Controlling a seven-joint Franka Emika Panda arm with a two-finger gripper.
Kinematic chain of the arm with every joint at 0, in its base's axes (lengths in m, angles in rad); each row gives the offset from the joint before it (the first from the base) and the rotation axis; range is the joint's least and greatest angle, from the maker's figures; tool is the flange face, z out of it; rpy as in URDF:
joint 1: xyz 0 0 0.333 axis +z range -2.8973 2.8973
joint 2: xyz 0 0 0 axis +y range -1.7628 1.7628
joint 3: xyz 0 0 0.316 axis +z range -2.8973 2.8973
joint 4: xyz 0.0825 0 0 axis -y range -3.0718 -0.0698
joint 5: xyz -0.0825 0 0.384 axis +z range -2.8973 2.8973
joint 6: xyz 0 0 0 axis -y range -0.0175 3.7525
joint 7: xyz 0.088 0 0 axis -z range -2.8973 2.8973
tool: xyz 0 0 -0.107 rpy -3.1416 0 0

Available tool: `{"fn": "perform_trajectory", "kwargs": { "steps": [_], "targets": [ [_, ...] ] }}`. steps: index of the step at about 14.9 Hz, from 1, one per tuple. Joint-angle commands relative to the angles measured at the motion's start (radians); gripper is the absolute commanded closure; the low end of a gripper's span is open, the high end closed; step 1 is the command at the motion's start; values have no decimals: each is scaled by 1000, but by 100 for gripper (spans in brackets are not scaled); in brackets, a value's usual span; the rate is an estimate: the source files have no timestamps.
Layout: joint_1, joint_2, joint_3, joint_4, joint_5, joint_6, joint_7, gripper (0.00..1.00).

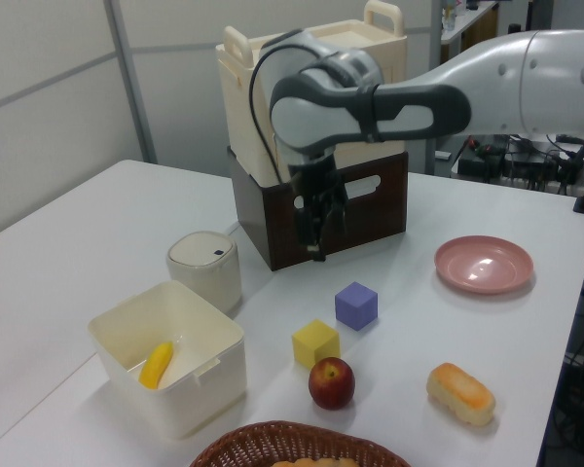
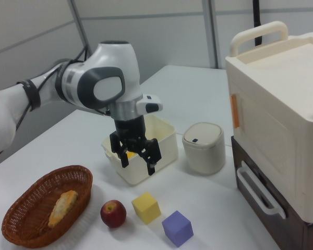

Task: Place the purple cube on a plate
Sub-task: 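Lower the gripper over the purple cube and close on it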

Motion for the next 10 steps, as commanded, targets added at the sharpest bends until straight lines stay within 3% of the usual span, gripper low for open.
{"fn": "perform_trajectory", "kwargs": {
  "steps": [1, 10],
  "targets": [
    [16, 29, -7, -9, 2, 33, 77, 0],
    [-119, 116, -8, -10, -5, 33, 88, 0]
  ]
}}
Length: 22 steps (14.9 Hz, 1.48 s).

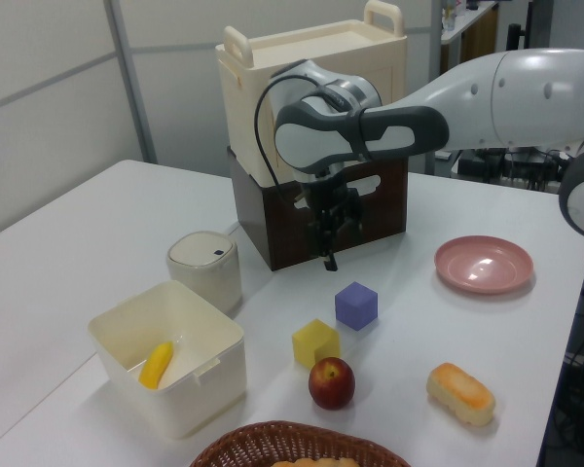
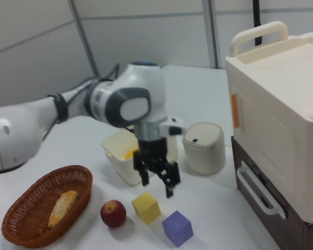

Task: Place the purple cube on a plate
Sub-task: 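Lower the gripper over the purple cube and close on it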

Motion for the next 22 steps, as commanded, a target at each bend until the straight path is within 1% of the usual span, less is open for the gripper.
{"fn": "perform_trajectory", "kwargs": {
  "steps": [1, 4, 7, 9, 13, 16, 17, 19, 20, 21, 22],
  "targets": [
    [-33, 37, -1, -11, -3, 16, 21, 0],
    [-50, 69, -1, -28, -1, 56, 22, 0],
    [-48, 92, -1, -60, 0, 131, 65, 0],
    [-48, 103, -1, -65, 5, 152, 70, 0],
    [-47, 137, 1, -65, 11, 162, 70, 0],
    [-42, 141, 2, -65, 9, 162, 70, 0],
    [-40, 143, 4, -65, 2, 162, 70, 3],
    [-40, 143, 4, -65, -3, 165, 70, 40],
    [-40, 143, 2, -65, -3, 177, 68, 56],
    [-40, 143, 2, -65, -3, 183, 68, 69],
    [-40, 143, 4, -63, -1, 183, 68, 78]
  ]
}}
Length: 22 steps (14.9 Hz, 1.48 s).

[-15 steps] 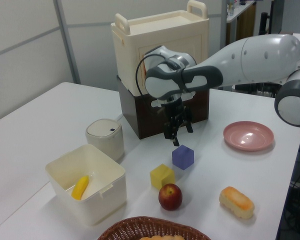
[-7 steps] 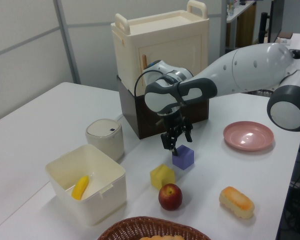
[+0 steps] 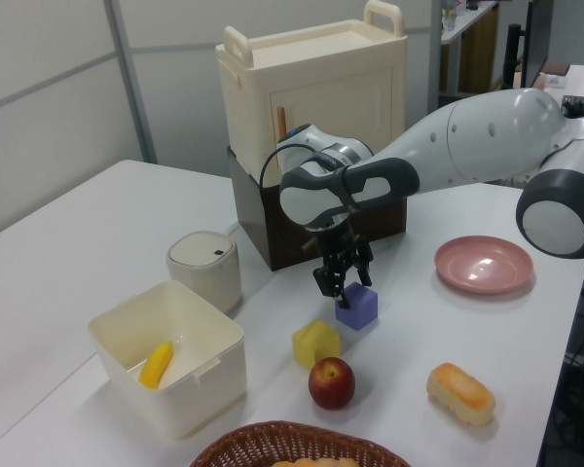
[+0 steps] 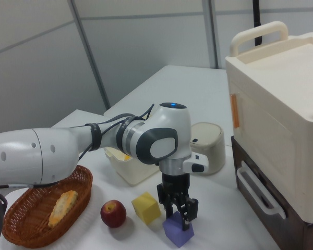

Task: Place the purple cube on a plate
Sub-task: 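Lift the purple cube and carry it over the pink plate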

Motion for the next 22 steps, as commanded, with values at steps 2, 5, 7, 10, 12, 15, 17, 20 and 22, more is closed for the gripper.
{"fn": "perform_trajectory", "kwargs": {
  "steps": [2, 5, 7, 10, 12, 15, 17, 20, 22],
  "targets": [
    [9, -17, -3, -17, -2, 29, 15, 88],
    [2, -55, -8, -11, -7, -5, 5, 89],
    [-28, -104, -17, -9, -28, -71, -69, 89],
    [-74, -146, -19, -9, -66, -163, -173, 89],
    [-109, -155, -19, -8, -95, -183, -228, 89],
    [-165, -153, -20, -8, -161, -189, -308, 87],
    [-206, -150, -19, -9, -180, -186, -362, 87],
    [-255, -143, -19, -11, -197, -177, -419, 86],
    [-284, -137, -19, -15, -238, -177, -463, 80]
  ]
}}
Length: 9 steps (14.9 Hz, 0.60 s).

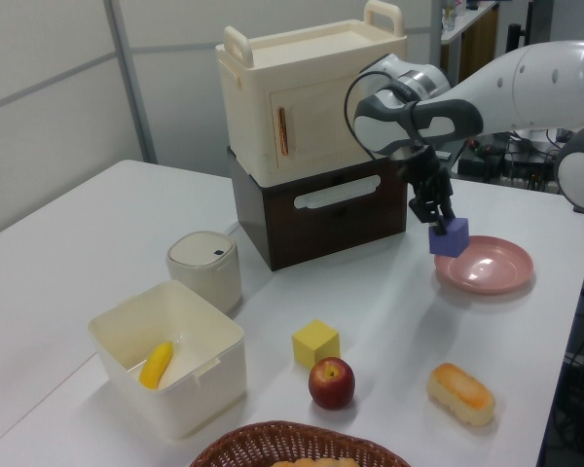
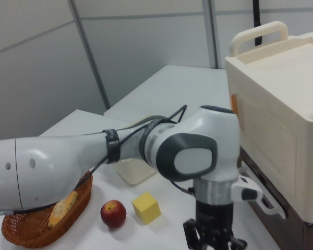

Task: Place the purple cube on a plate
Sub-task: 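Lift the purple cube and carry it over the pink plate, then lower the purple cube onto the pink plate and open the gripper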

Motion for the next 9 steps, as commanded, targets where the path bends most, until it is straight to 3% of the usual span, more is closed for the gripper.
{"fn": "perform_trajectory", "kwargs": {
  "steps": [1, 3, 6, 8, 9],
  "targets": [
    [-28, -8, 2, -26, -68, 5, -68, 75],
    [-30, 5, 2, -24, -76, 6, -71, 46],
    [-29, 16, 2, -22, -102, 6, -72, 14],
    [-29, 16, 2, -21, -100, 6, -72, 0],
    [-27, 15, 3, -19, -100, 6, -72, 0]
  ]
}}
